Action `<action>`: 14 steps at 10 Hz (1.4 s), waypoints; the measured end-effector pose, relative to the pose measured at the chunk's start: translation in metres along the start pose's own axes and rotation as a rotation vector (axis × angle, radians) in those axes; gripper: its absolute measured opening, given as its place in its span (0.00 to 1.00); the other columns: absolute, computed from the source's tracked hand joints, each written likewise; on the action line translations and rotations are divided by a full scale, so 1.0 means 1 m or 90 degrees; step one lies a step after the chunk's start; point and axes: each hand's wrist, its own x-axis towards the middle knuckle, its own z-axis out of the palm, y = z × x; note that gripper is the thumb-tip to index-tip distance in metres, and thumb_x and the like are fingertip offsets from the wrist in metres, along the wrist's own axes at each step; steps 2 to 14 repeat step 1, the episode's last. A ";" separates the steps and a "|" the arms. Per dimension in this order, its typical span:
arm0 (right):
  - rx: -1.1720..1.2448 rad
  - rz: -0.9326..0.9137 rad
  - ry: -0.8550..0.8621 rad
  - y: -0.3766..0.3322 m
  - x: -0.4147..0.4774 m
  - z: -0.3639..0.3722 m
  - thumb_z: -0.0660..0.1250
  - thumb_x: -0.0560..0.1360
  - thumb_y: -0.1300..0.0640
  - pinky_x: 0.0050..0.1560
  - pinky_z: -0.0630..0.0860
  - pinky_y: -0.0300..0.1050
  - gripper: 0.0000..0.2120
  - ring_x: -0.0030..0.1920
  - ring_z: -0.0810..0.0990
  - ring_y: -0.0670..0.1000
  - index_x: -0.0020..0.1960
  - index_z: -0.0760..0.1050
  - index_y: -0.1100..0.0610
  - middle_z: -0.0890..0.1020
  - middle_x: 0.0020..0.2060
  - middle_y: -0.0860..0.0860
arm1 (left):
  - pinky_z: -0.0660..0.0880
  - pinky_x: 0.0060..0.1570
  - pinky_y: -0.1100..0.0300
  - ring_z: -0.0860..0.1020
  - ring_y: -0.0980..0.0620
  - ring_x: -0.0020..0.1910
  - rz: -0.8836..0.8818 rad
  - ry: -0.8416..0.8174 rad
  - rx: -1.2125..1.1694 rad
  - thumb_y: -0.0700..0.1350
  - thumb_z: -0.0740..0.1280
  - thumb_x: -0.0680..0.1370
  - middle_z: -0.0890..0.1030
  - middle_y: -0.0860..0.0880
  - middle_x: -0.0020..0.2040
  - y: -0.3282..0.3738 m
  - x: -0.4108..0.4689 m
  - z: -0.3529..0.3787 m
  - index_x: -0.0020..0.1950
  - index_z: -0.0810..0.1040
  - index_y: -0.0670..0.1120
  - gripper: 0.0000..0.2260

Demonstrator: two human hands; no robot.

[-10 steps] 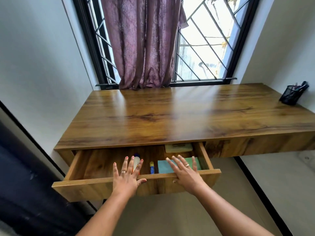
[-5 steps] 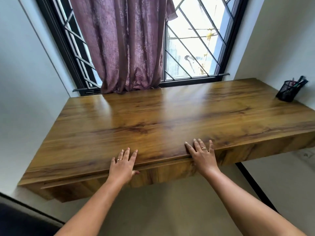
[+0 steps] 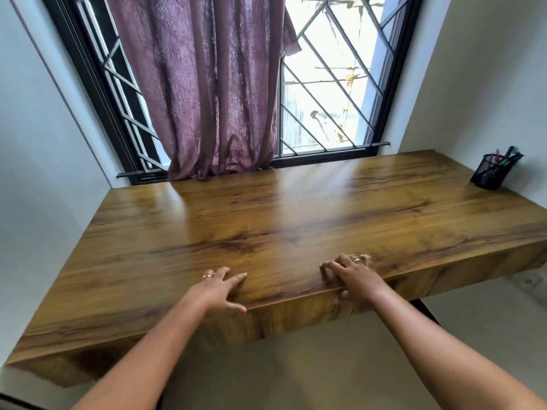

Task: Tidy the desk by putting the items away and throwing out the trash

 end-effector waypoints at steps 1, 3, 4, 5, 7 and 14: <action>0.036 -0.001 -0.054 0.034 0.004 -0.025 0.69 0.62 0.31 0.71 0.48 0.61 0.48 0.76 0.54 0.49 0.76 0.50 0.39 0.56 0.76 0.43 | 0.52 0.74 0.45 0.47 0.44 0.77 -0.015 0.065 -0.036 0.64 0.62 0.74 0.46 0.49 0.79 -0.017 0.024 -0.050 0.76 0.43 0.61 0.37; 0.036 -0.001 -0.054 0.034 0.004 -0.025 0.69 0.62 0.31 0.71 0.48 0.61 0.48 0.76 0.54 0.49 0.76 0.50 0.39 0.56 0.76 0.43 | 0.52 0.74 0.45 0.47 0.44 0.77 -0.015 0.065 -0.036 0.64 0.62 0.74 0.46 0.49 0.79 -0.017 0.024 -0.050 0.76 0.43 0.61 0.37; 0.036 -0.001 -0.054 0.034 0.004 -0.025 0.69 0.62 0.31 0.71 0.48 0.61 0.48 0.76 0.54 0.49 0.76 0.50 0.39 0.56 0.76 0.43 | 0.52 0.74 0.45 0.47 0.44 0.77 -0.015 0.065 -0.036 0.64 0.62 0.74 0.46 0.49 0.79 -0.017 0.024 -0.050 0.76 0.43 0.61 0.37; 0.036 -0.001 -0.054 0.034 0.004 -0.025 0.69 0.62 0.31 0.71 0.48 0.61 0.48 0.76 0.54 0.49 0.76 0.50 0.39 0.56 0.76 0.43 | 0.52 0.74 0.45 0.47 0.44 0.77 -0.015 0.065 -0.036 0.64 0.62 0.74 0.46 0.49 0.79 -0.017 0.024 -0.050 0.76 0.43 0.61 0.37; 0.036 -0.001 -0.054 0.034 0.004 -0.025 0.69 0.62 0.31 0.71 0.48 0.61 0.48 0.76 0.54 0.49 0.76 0.50 0.39 0.56 0.76 0.43 | 0.52 0.74 0.45 0.47 0.44 0.77 -0.015 0.065 -0.036 0.64 0.62 0.74 0.46 0.49 0.79 -0.017 0.024 -0.050 0.76 0.43 0.61 0.37; 0.036 -0.001 -0.054 0.034 0.004 -0.025 0.69 0.62 0.31 0.71 0.48 0.61 0.48 0.76 0.54 0.49 0.76 0.50 0.39 0.56 0.76 0.43 | 0.52 0.74 0.45 0.47 0.44 0.77 -0.015 0.065 -0.036 0.64 0.62 0.74 0.46 0.49 0.79 -0.017 0.024 -0.050 0.76 0.43 0.61 0.37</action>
